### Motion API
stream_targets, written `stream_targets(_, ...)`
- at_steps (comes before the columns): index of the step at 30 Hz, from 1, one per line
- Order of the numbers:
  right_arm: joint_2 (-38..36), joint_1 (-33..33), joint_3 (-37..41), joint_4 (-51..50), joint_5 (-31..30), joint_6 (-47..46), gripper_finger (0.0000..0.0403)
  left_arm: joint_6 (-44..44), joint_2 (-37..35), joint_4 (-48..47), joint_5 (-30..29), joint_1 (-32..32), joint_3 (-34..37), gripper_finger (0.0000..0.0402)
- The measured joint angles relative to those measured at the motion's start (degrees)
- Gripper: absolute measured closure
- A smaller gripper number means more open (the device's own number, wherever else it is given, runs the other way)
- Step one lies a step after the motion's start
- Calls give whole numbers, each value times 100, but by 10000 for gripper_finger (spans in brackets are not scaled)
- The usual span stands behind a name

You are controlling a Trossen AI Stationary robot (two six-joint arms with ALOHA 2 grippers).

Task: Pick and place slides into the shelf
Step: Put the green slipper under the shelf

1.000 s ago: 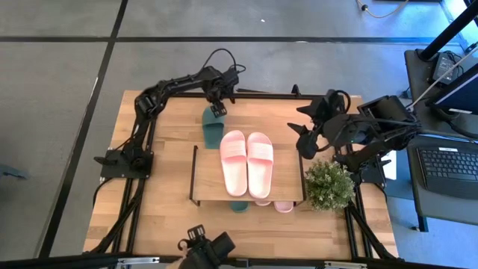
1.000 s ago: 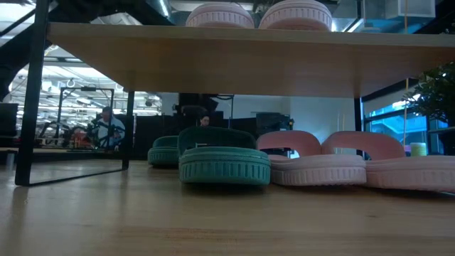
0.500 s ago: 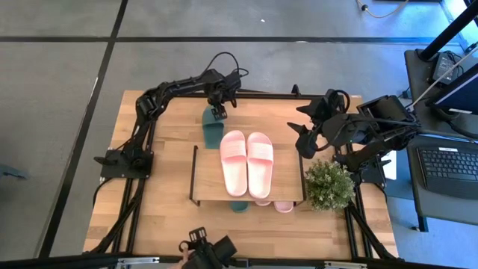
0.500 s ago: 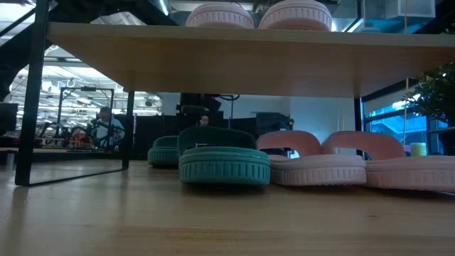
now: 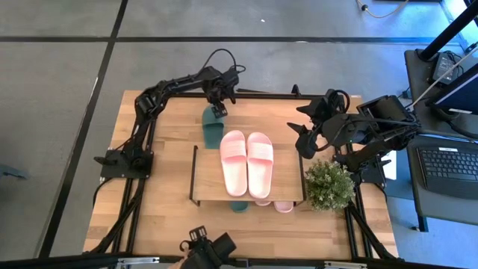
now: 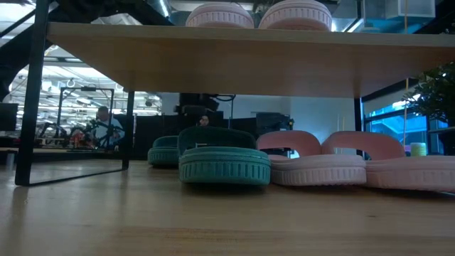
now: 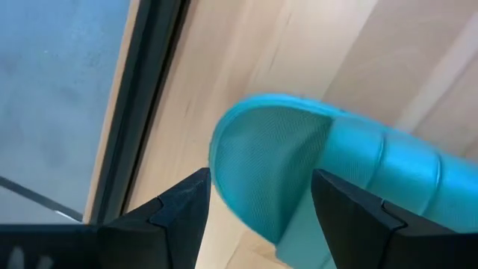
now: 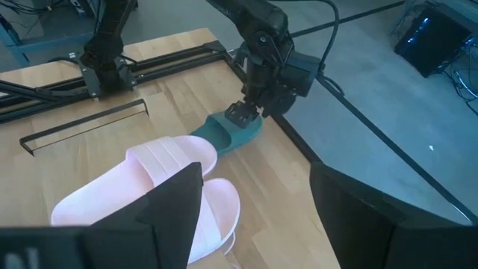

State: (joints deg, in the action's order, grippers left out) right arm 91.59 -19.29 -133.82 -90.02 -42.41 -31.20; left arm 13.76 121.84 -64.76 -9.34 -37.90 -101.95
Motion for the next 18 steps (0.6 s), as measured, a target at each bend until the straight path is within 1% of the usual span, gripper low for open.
stream_targets(4,0,0,0,0,0,-1,153,7,0,17,33,30,0,177)
stream_targets(6,0,0,0,0,0,-1,153,7,0,-107,161,25,0,177)
stream_targets(8,0,0,0,0,0,-16,153,28,0,-185,138,25,2,177)
stream_targets(11,-2,0,0,0,0,-55,153,33,-2,-27,-11,37,149,177)
stream_targets(18,-2,0,0,0,-2,-136,153,13,-4,193,29,-86,533,177)
